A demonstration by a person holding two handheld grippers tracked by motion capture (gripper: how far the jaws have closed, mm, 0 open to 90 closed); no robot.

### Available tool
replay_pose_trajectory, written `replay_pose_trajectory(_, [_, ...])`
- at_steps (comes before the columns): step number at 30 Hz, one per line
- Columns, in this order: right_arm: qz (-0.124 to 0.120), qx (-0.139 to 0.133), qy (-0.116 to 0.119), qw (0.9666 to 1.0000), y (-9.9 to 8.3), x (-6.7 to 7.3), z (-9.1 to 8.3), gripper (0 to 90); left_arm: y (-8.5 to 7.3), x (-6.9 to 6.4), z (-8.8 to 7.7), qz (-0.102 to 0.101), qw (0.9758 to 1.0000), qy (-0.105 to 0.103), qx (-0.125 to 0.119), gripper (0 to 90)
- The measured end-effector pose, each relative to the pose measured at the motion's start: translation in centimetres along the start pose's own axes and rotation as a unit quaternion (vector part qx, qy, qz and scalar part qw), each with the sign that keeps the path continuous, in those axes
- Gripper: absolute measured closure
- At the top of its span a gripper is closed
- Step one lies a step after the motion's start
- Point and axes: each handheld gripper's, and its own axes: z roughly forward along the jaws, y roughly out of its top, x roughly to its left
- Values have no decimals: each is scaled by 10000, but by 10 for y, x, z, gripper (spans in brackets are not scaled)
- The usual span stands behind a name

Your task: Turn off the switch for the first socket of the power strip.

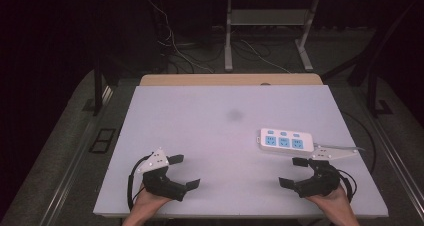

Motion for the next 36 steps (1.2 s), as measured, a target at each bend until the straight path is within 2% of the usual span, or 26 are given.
replay_pose_trajectory(22, [90, 115, 68, 9999, -1, -1, 0, 5, 0, 1, 0, -21, 10000, 4, -2, 0])
replay_pose_trajectory(36, [50, 258, 11, 9997, 3, 2, 3, 5, -1, 2, 0, -42, 10000, -9, 21, 0])
